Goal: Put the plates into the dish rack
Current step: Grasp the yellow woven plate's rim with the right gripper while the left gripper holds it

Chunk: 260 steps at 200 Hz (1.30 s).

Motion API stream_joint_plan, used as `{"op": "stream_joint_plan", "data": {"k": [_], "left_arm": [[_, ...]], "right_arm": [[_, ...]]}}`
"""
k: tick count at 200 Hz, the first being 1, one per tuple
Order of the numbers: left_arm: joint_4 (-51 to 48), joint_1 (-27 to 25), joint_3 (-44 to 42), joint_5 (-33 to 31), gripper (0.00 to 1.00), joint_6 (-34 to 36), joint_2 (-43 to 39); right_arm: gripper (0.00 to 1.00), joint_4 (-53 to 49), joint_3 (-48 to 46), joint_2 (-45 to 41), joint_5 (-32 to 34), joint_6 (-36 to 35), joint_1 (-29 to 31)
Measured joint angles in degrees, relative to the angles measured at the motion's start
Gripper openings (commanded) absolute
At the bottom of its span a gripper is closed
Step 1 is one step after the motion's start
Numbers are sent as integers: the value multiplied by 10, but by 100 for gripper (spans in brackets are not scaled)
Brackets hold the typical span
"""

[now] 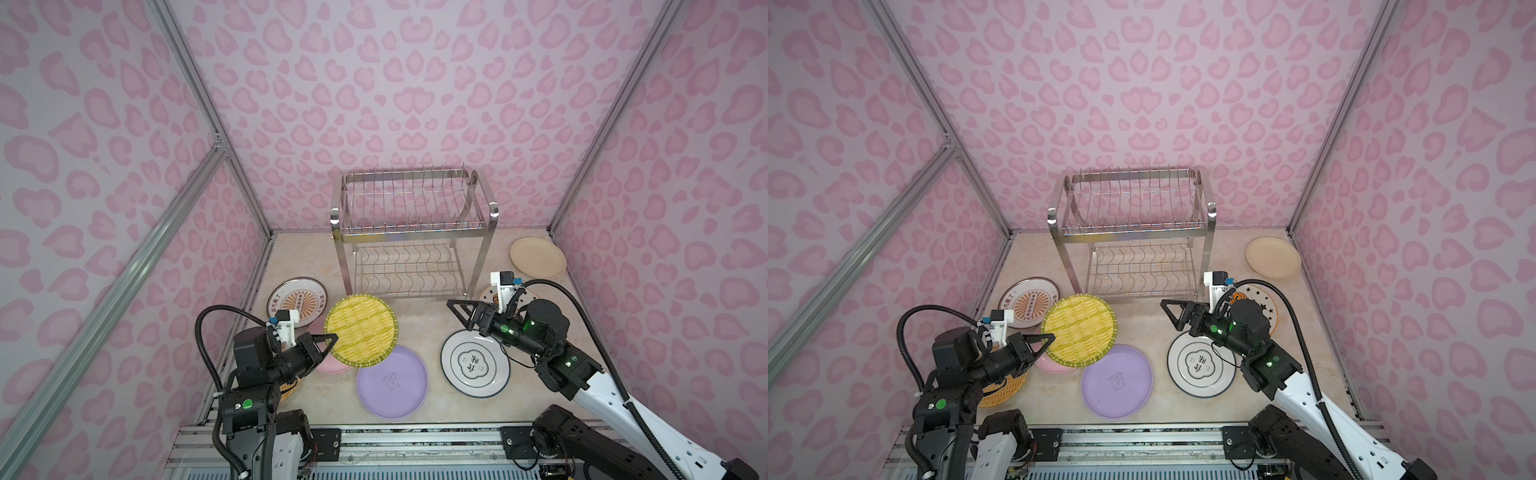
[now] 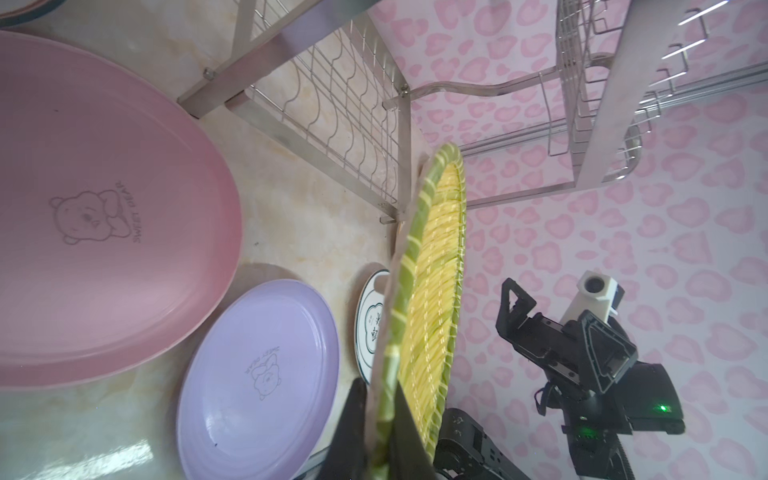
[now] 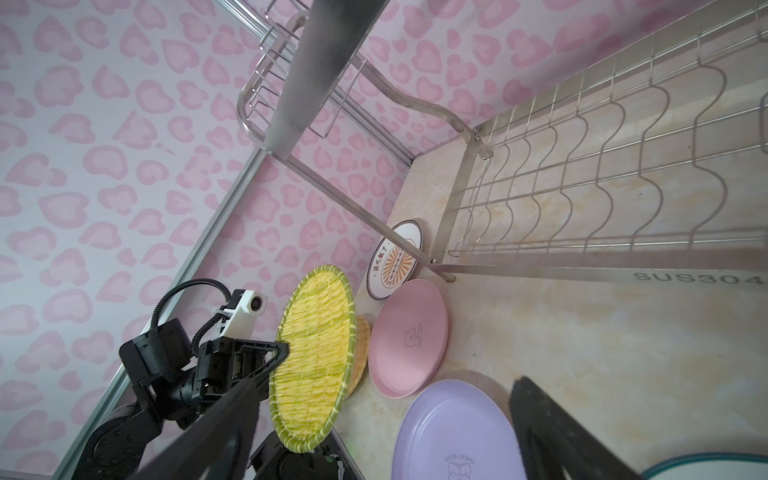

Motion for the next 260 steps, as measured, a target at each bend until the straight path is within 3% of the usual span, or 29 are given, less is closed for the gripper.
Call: {"op": "stream_joint_plan", "data": {"k": [43, 87, 103, 127, 140, 166, 228, 260], "left_arm": [[90, -76, 2, 15, 4, -63, 2], [183, -214, 2, -37, 4, -104, 53], [218, -264, 1, -64, 4, -113, 80], [259, -321, 1, -103, 4, -123, 116], [275, -333, 1, -114, 4, -124, 122], [301, -337, 1, -136, 4, -124, 129], [328, -344, 1, -145, 4, -128, 145], [328, -345, 1, -150, 4, -128, 144]], "right_arm": [[90, -14, 3, 8, -21, 14, 24], [86, 1, 16, 58, -26, 25, 75], [81, 13, 22, 66, -27, 28, 88], [65, 27, 30, 73, -27, 29, 100], [55, 26, 31, 73, -26, 30, 102], [46, 21, 31, 58, -16, 31, 102], [35, 14, 22, 51, 1, 48, 104], [23, 19, 12, 56, 8, 60, 105]]}}
